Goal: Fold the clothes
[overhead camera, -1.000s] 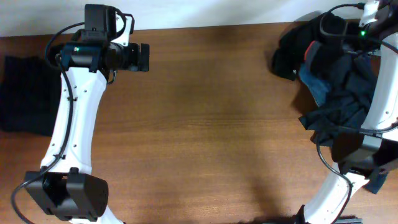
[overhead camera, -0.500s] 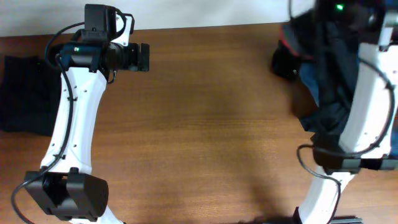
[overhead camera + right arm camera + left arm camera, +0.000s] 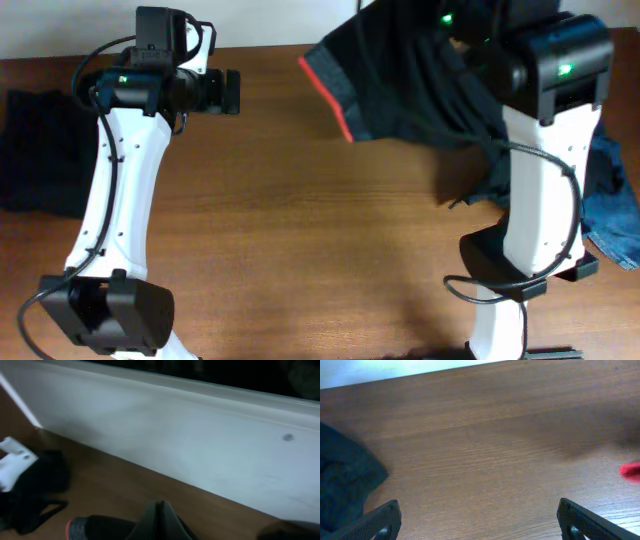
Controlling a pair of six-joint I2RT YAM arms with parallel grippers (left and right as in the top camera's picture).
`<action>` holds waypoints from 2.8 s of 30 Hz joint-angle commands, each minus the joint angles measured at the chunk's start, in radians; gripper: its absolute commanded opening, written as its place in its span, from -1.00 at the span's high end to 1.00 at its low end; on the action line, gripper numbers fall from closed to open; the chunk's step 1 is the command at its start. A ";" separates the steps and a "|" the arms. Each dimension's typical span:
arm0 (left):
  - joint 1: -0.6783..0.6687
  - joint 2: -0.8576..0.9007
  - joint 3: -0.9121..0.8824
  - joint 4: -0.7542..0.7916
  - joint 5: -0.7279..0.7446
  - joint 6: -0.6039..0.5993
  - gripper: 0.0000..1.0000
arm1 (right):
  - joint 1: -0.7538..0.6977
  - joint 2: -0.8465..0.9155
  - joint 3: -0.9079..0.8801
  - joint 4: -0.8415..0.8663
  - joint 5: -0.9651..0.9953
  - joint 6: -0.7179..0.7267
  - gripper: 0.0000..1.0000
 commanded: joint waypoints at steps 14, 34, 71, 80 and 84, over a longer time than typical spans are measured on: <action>0.159 -0.014 0.009 -0.004 0.010 -0.003 -0.99 | 0.317 -0.013 0.021 0.165 0.117 -0.009 0.93; 0.206 -0.014 0.009 -0.004 0.056 -0.003 -0.98 | 0.341 0.055 -0.198 0.163 0.171 0.036 -0.06; 0.202 -0.013 0.009 -0.003 0.109 -0.003 -0.98 | -0.187 0.050 -0.872 -0.293 0.101 0.221 -0.81; 0.202 -0.012 0.009 -0.003 0.109 -0.003 -0.98 | -0.168 0.050 -1.103 -0.129 0.101 0.191 -0.20; 0.202 -0.008 0.009 -0.003 0.109 -0.003 -0.98 | -0.159 0.050 -1.185 -0.051 0.101 0.176 -0.05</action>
